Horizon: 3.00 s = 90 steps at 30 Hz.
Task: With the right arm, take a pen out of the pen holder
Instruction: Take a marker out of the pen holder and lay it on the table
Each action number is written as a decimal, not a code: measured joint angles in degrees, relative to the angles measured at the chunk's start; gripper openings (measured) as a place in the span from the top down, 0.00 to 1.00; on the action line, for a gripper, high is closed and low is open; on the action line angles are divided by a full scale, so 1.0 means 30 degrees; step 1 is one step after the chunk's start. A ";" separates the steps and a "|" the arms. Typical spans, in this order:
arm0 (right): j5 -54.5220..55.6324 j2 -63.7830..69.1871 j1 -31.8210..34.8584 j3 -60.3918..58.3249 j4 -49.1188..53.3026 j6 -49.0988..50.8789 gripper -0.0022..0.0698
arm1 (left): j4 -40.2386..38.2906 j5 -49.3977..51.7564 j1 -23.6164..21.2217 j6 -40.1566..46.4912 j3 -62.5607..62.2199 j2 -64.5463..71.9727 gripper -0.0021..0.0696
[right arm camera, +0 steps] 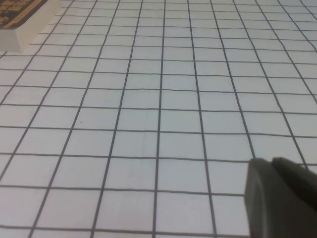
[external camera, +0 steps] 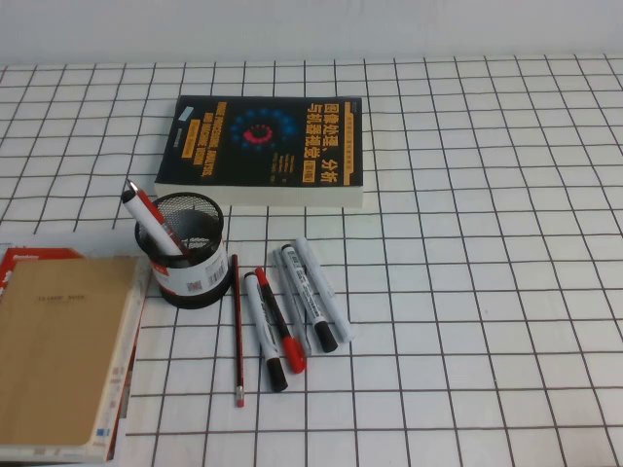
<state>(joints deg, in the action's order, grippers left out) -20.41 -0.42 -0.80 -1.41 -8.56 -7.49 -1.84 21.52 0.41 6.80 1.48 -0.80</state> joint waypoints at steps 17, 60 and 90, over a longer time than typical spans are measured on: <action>0.0000 0.0000 0.0000 0.0000 0.0000 0.0000 0.99 | 0.0000 0.0000 0.0000 0.0000 0.0000 0.0000 0.98; 0.5584 0.0000 0.0000 -0.0010 -1.2838 -0.0033 0.99 | 0.0000 0.0000 0.0000 0.0000 0.0000 0.0000 0.98; -0.6360 1.8376 -0.1331 1.2086 -0.7217 -0.1352 0.99 | 0.0000 0.0000 0.0000 0.0000 0.0000 0.0000 0.98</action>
<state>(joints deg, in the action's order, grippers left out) -39.49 54.71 -4.79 34.85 -30.21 -11.54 -1.84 21.52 0.41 6.80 1.48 -0.80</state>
